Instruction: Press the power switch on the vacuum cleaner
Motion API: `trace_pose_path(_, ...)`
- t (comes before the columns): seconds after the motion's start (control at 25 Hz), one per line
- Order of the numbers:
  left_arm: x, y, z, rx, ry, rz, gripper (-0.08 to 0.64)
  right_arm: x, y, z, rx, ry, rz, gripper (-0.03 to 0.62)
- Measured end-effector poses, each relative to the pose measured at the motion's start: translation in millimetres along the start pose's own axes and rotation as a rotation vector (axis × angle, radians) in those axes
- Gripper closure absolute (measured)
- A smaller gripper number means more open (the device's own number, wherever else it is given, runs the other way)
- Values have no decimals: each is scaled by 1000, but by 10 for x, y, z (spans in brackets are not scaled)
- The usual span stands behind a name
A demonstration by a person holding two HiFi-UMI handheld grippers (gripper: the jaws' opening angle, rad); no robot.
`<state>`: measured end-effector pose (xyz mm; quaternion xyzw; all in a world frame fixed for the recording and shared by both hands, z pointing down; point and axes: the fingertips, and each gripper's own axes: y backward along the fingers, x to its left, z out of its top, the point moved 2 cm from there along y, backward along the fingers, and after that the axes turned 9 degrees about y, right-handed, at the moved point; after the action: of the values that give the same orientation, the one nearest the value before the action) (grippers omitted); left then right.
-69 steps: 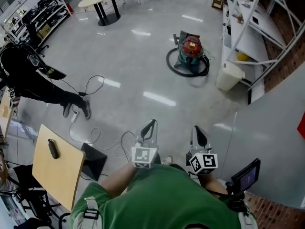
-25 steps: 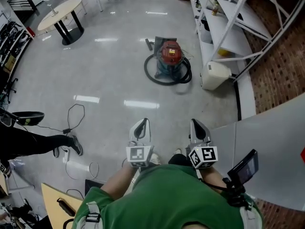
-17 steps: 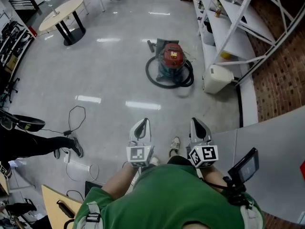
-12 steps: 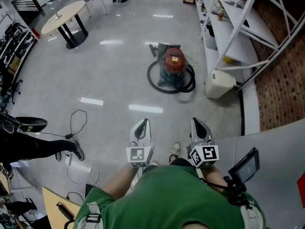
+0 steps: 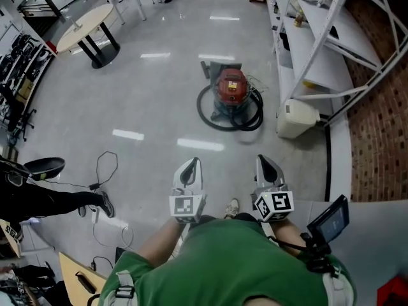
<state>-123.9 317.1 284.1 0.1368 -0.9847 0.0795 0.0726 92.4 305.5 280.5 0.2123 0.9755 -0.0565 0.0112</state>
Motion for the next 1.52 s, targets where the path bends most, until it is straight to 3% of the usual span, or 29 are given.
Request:
trace_pose_path(0.2,-229,-377,-14,1,-24,-2,552,-437,-188,-71,4,-24,5,589)
trace_pose_path(0.6,-226,-881,16,22,-29,-16,553,-717,-542,-104,18,-47,-5,589)
trace_pose_path(0.96,95,-1530,105,35,-1,-70,552,-833,-1125,0,40,-24,-58,589)
trace_pose_path(1.52,1145,-2235,291,-3,28,-86,552,-487,-2319,202,32,46,-108,589)
